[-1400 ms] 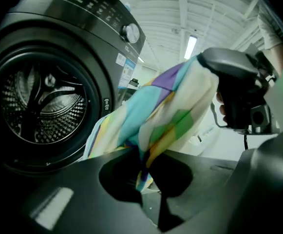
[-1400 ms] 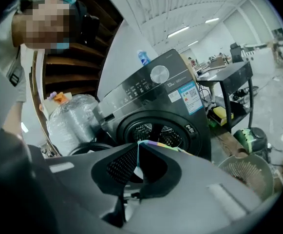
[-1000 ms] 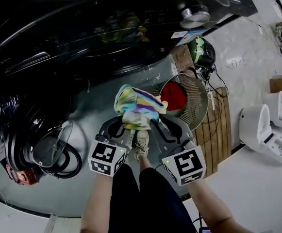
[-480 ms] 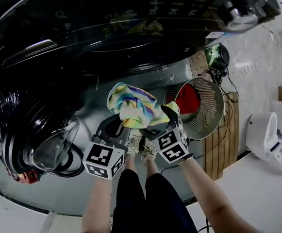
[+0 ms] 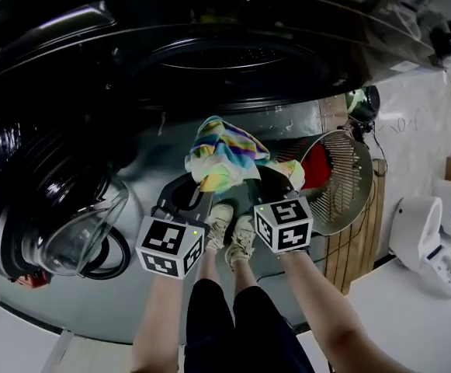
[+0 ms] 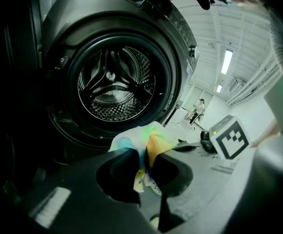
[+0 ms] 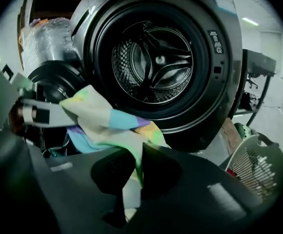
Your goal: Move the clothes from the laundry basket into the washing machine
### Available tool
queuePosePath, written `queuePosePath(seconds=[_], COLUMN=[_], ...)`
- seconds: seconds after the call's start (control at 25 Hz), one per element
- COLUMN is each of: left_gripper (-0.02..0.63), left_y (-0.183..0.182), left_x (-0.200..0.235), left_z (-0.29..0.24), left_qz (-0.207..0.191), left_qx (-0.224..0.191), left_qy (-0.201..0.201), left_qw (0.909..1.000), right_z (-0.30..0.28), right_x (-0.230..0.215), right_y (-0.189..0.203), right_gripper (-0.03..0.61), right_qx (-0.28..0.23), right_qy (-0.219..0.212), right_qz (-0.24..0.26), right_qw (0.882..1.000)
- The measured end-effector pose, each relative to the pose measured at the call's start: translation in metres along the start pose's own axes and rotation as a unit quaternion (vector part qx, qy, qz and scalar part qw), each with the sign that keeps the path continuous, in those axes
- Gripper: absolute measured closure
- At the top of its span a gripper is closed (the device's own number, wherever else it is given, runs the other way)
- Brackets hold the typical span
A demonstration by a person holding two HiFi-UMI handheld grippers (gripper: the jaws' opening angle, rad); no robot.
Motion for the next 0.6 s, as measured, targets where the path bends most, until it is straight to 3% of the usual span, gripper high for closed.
queuePosePath(seconds=[0.16,0.28,0.48,0.6], left_gripper=[0.452,0.371,0.299,0.291], left_y=[0.008,0.012,0.016,0.017], left_x=[0.013,0.023,0.034,0.039], left_z=[-0.008,-0.013,-0.016,-0.014], left_qz=[0.018,0.040,0.065,0.067], left_qx=[-0.006,-0.010,-0.015,-0.022], left_qy=[-0.013,-0.028,-0.036,-0.035], left_qw=[0.9997,0.9988,0.9971,0.9969], right_z=[-0.008,-0.016,-0.038,-0.056], right_x=[0.007,0.011,0.010,0.008], right_y=[-0.044,-0.078,-0.118,-0.141], right_gripper=[0.541,0.540,0.541,0.541], right_qx=[-0.066,-0.109,-0.153,-0.171], right_qy=[-0.016,-0.023,-0.022,-0.013], right_qz=[-0.004,0.007,0.003,0.012], right_qw=[0.998,0.994,0.988,0.985])
Point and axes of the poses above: the fingertips, and each gripper's own axes: z backward along the fingers, x to its left, y out of its underside, the point moved 2 cm from there along z, backward along the fingers, and after that the axes turned 3 degrees about -y, right-handed, at the moved point
